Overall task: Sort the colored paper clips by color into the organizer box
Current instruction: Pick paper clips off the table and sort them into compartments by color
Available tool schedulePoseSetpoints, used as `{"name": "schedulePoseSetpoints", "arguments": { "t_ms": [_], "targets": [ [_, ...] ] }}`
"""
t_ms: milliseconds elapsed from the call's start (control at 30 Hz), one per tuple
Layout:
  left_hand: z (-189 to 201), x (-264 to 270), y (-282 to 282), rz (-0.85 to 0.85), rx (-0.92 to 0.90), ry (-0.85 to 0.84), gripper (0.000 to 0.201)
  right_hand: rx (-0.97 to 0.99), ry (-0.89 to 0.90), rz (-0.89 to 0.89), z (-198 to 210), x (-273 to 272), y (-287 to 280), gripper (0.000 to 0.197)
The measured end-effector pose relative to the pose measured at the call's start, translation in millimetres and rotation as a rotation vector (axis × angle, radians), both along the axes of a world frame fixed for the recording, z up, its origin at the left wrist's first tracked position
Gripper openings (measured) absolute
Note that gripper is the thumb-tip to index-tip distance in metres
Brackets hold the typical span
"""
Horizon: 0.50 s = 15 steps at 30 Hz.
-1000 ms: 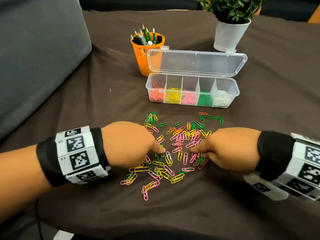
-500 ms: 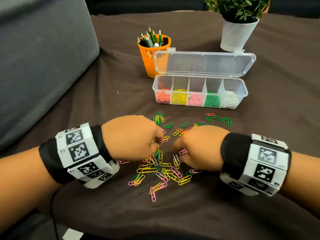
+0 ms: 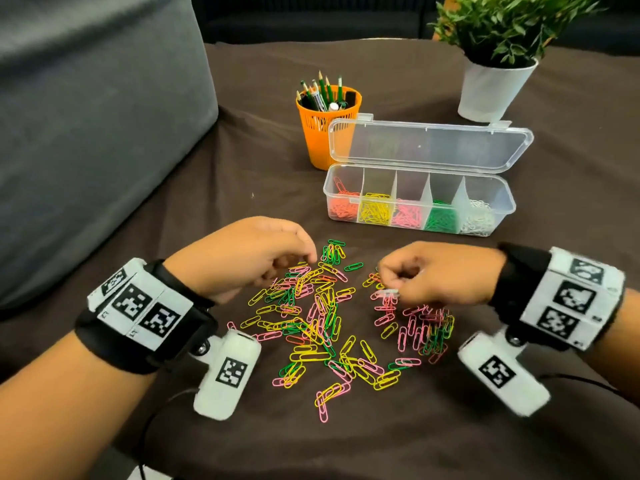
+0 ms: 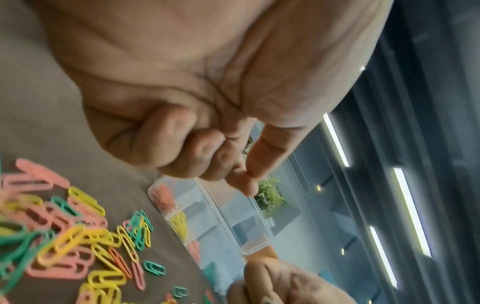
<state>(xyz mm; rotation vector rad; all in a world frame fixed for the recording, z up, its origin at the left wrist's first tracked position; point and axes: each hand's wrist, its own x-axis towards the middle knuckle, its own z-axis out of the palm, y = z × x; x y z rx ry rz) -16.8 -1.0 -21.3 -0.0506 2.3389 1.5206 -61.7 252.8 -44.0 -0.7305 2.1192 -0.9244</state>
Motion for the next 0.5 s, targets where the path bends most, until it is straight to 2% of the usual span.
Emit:
{"name": "schedulePoseSetpoints", "arguments": {
  "t_ms": [33, 100, 167, 233, 300, 367, 433, 500],
  "targets": [
    [-2.5, -1.0, -0.8, 0.053, 0.122, -0.037, 0.014, -0.175, -0.181, -0.122, 1.9, -4.2, 7.8, 0.017],
    [-8.6, -5.9, -0.4, 0.185, 0.466, -0.175, 0.011, -0.541, -0.475, -0.373, 1.8, -12.1, 19.7, 0.027],
    [-13.0, -13.8, 9.3, 0.307, 0.784, -0.325, 0.015, -0.772, -0.540, -0.569, 3.0, -17.4, 25.2, 0.035],
    [-16.4, -23.8, 28.6, 0.402, 0.971, -0.406, 0.017, -0.871, -0.533, -0.735, 6.9, -23.0, 27.6, 0.026],
    [-17.2, -36.7, 52.9, 0.418, 1.023, -0.426, 0.018, -0.910, -0.533, -0.884, 11.3, -30.7, 32.3, 0.014],
    [-11.0, -51.6, 82.6, 0.336, 0.978, -0.444, 0.022, -0.939, -0.477, -1.018, 14.4, -41.5, 43.9, 0.020],
    [-0.4, -68.1, 113.9, 0.203, 0.899, -0.477, 0.029, -0.936, -0.301, -1.159, 17.7, -57.2, 56.3, 0.027],
    [12.9, -87.6, 149.3, 0.105, 0.823, -0.471, 0.037, -0.855, -0.009, -1.223, 22.2, -74.5, 70.9, 0.028]
  ]
}}
